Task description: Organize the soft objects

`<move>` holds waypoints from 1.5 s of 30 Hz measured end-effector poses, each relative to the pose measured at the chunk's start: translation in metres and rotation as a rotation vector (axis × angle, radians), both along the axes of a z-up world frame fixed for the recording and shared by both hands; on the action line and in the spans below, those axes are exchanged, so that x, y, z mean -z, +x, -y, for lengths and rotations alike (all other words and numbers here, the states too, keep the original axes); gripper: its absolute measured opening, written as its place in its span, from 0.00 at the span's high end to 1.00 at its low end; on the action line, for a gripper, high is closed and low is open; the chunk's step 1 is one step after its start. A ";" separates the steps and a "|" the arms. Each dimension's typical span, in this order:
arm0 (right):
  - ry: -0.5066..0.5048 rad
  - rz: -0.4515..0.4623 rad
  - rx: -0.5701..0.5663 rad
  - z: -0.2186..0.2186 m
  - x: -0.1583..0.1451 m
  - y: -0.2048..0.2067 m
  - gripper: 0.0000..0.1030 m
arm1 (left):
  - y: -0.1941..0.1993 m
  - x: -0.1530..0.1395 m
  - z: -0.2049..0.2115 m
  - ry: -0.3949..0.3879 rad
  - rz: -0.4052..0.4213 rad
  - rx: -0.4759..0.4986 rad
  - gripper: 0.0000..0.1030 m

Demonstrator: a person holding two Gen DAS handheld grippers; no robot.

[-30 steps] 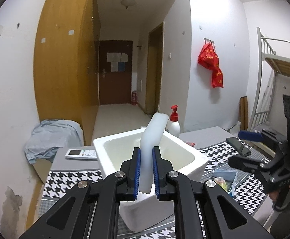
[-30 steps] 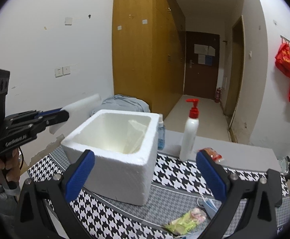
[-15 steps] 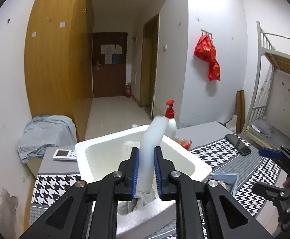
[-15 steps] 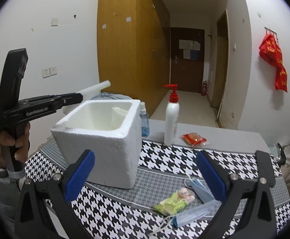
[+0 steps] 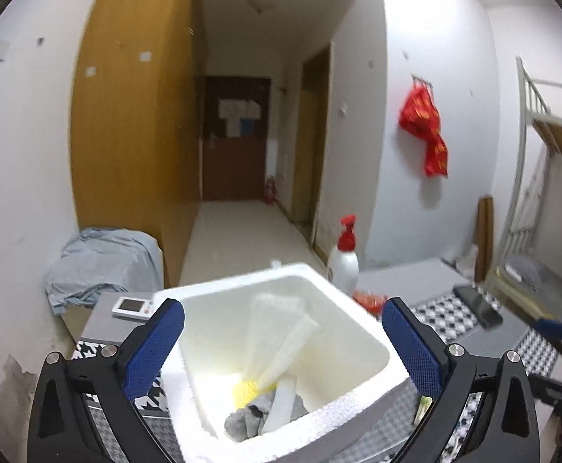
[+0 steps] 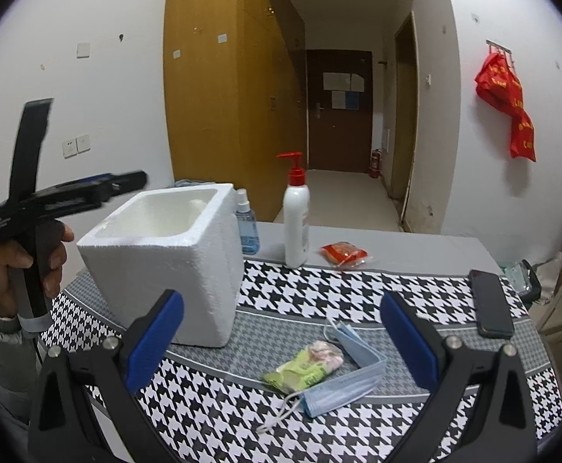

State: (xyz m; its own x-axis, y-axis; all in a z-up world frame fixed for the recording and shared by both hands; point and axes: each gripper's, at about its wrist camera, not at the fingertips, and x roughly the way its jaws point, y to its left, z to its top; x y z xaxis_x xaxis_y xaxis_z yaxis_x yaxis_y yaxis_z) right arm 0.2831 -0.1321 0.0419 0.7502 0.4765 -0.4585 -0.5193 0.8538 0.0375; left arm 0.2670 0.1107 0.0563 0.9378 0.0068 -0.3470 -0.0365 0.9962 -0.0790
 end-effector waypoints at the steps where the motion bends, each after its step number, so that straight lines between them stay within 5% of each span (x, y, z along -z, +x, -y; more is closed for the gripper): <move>1: 0.003 -0.002 0.003 0.002 0.000 0.001 0.00 | -0.002 0.000 0.001 -0.006 0.000 0.001 0.01; 21: 0.055 0.022 0.050 0.048 -0.009 -0.020 0.00 | -0.041 -0.001 0.066 0.007 0.037 0.111 0.01; 45: 0.044 0.031 0.140 0.078 0.014 -0.036 0.00 | -0.041 0.043 0.107 -0.031 -0.021 0.228 0.01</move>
State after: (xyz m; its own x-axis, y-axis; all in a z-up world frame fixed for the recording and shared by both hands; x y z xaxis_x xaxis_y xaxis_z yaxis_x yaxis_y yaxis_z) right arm 0.2467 -0.2099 0.0282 0.8239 0.3857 -0.4152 -0.3971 0.9156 0.0626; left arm 0.2255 0.0033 0.0132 0.9064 -0.2156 -0.3633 0.1874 0.9759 -0.1117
